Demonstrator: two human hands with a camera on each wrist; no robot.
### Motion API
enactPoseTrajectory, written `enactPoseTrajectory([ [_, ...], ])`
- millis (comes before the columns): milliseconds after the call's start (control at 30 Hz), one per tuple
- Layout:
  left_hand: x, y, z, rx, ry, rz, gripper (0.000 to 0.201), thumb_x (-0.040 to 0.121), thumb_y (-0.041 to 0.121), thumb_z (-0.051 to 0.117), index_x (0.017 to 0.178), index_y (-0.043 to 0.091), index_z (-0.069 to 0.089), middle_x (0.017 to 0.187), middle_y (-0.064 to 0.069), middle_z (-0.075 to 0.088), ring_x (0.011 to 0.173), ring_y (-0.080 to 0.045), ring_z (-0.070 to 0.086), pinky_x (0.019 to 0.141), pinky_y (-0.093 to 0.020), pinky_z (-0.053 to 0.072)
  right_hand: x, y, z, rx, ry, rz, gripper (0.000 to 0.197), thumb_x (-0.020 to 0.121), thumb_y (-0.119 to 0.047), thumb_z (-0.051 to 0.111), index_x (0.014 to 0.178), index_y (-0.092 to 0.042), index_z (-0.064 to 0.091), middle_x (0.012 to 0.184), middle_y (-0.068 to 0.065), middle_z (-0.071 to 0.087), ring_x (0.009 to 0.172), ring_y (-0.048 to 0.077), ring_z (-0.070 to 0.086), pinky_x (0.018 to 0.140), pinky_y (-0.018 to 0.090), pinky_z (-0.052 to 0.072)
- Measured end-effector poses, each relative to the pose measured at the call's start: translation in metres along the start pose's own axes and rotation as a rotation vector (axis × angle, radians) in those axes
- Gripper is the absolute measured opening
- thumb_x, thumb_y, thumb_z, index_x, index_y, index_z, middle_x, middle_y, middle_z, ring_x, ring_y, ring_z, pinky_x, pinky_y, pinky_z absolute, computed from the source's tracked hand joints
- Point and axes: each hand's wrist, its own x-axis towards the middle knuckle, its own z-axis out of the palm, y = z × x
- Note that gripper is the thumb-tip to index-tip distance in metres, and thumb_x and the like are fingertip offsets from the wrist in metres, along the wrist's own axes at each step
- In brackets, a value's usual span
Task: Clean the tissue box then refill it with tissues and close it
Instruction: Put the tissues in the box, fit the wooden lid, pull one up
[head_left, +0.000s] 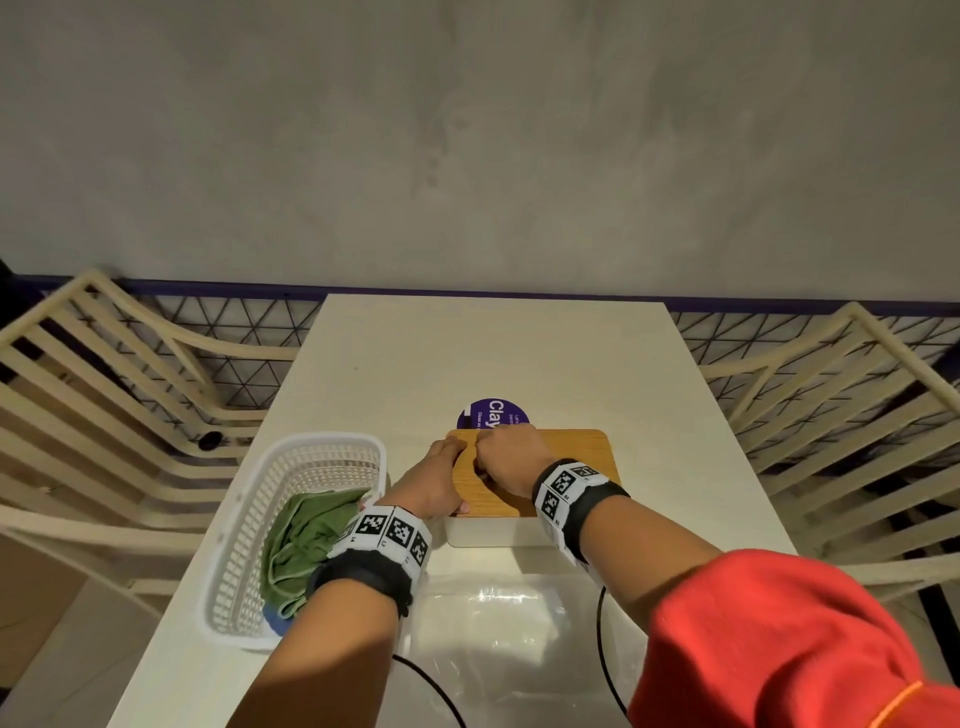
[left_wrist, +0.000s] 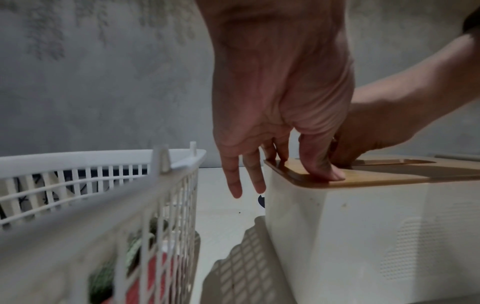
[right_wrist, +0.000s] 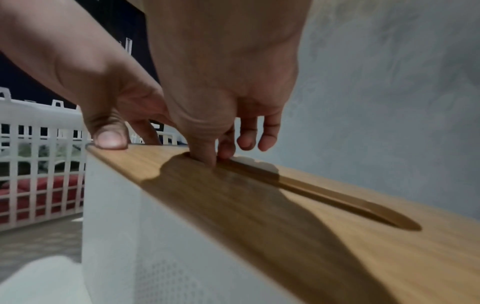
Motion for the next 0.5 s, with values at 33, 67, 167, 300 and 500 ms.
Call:
enactPoseTrajectory([
  [33, 0.0, -0.001, 0.0, -0.003, 0.0, -0.003, 0.093, 0.074, 0.009, 0.074, 0.147, 0.015, 0.017, 0.156, -0.005, 0.015, 0.136, -0.026, 0.035, 0.111, -0.035, 0.03, 0.001, 0.0, 0.002, -0.002, 0.001, -0.008, 0.018, 0.089, -0.02, 0.053, 0.094, -0.007, 0.065, 0.098, 0.008, 0.066, 0.087, 0.028, 0.063, 0.06, 0.033, 0.043],
  [67, 0.001, -0.001, 0.0, -0.005, 0.0, -0.004, 0.094, 0.073, 0.009, 0.074, 0.147, 0.016, 0.017, 0.156, -0.004, 0.014, 0.136, -0.026, 0.035, 0.111, -0.035, 0.03, 0.001, 0.0, 0.002, -0.005, 0.0, -0.009, 0.017, 0.089, -0.019, 0.053, 0.094, -0.007, 0.065, 0.098, 0.009, 0.066, 0.088, 0.029, 0.063, 0.061, 0.033, 0.043],
  [167, 0.002, -0.002, 0.0, -0.015, -0.002, -0.002, 0.093, 0.073, 0.009, 0.074, 0.147, 0.017, 0.018, 0.155, -0.004, 0.016, 0.135, -0.026, 0.037, 0.111, -0.036, 0.032, 0.005, 0.001, 0.004, 0.025, -0.002, -0.011, 0.018, 0.09, -0.018, 0.051, 0.093, -0.006, 0.064, 0.098, 0.01, 0.066, 0.087, 0.029, 0.062, 0.062, 0.033, 0.042],
  [300, 0.002, -0.003, 0.001, -0.02, 0.001, -0.003, 0.093, 0.073, 0.009, 0.074, 0.147, 0.016, 0.017, 0.155, -0.003, 0.017, 0.135, -0.025, 0.036, 0.11, -0.035, 0.031, 0.004, 0.01, 0.004, 0.167, -0.024, -0.043, 0.021, 0.089, -0.021, 0.055, 0.093, -0.006, 0.069, 0.096, 0.01, 0.067, 0.085, 0.028, 0.063, 0.064, 0.033, 0.046],
  [500, 0.004, -0.003, 0.001, -0.006, -0.003, -0.013, 0.093, 0.074, 0.01, 0.074, 0.147, 0.017, 0.017, 0.153, -0.003, 0.019, 0.132, -0.027, 0.038, 0.11, -0.037, 0.032, -0.007, 0.032, -0.003, 0.579, -0.045, -0.029, 0.008, 0.082, -0.004, 0.055, 0.076, -0.005, 0.06, 0.084, 0.013, 0.065, 0.078, 0.027, 0.057, 0.071, 0.035, 0.046],
])
